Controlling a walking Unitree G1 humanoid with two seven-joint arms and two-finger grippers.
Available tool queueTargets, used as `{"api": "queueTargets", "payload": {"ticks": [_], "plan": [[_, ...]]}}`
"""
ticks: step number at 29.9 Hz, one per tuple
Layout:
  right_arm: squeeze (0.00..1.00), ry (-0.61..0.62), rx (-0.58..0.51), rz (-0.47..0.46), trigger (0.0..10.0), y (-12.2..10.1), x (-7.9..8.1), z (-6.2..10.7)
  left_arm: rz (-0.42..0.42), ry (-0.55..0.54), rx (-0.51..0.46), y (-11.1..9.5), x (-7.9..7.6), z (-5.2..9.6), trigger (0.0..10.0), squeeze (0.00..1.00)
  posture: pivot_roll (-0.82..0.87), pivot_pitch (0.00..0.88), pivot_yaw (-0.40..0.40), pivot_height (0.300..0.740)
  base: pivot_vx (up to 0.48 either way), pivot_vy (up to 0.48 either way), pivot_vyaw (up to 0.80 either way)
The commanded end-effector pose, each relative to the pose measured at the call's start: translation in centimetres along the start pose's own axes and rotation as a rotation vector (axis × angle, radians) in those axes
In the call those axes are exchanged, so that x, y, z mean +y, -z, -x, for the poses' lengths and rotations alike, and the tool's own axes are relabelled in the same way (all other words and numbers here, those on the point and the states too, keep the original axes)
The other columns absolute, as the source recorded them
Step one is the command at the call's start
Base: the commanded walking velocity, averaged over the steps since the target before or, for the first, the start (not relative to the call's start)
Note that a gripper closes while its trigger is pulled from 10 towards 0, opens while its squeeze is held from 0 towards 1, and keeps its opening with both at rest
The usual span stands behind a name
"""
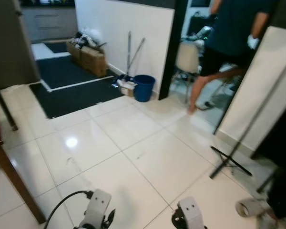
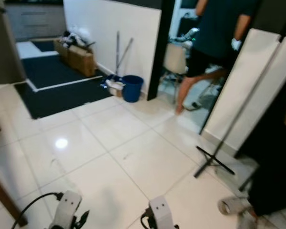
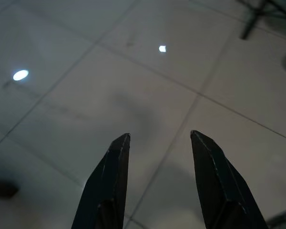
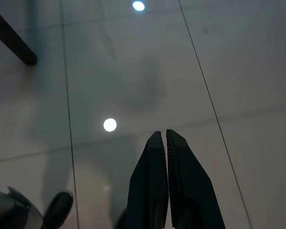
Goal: Setting the table
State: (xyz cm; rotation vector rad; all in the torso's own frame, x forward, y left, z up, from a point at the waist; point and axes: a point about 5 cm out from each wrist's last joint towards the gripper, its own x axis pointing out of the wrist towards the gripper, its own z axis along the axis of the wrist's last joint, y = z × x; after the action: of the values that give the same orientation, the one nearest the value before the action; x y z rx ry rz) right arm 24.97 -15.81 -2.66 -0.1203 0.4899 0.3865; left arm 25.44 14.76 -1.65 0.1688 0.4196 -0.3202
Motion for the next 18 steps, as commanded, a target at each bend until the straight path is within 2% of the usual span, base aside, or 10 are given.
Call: {"api": "queueTargets", "payload": {"ticks": [1,18], "plan": [[0.0,-0.01,0.012,-0.019,10.0,0.4,0.55,0.0,-0.006,-0.004,0.014,0.32,0.28,0.19,10.0,0.0,0.05,0.0,0.011,0.74,0.48,0.0,0.0],[0.0,-0.005,0.012,-0.013,10.0,0.32,0.21,0.07,0.004,0.0,0.009,0.18,0.05,0.04,10.0,0.0,0.04,0.008,0.005,0.74,0.48,0.0,0.0]]}}
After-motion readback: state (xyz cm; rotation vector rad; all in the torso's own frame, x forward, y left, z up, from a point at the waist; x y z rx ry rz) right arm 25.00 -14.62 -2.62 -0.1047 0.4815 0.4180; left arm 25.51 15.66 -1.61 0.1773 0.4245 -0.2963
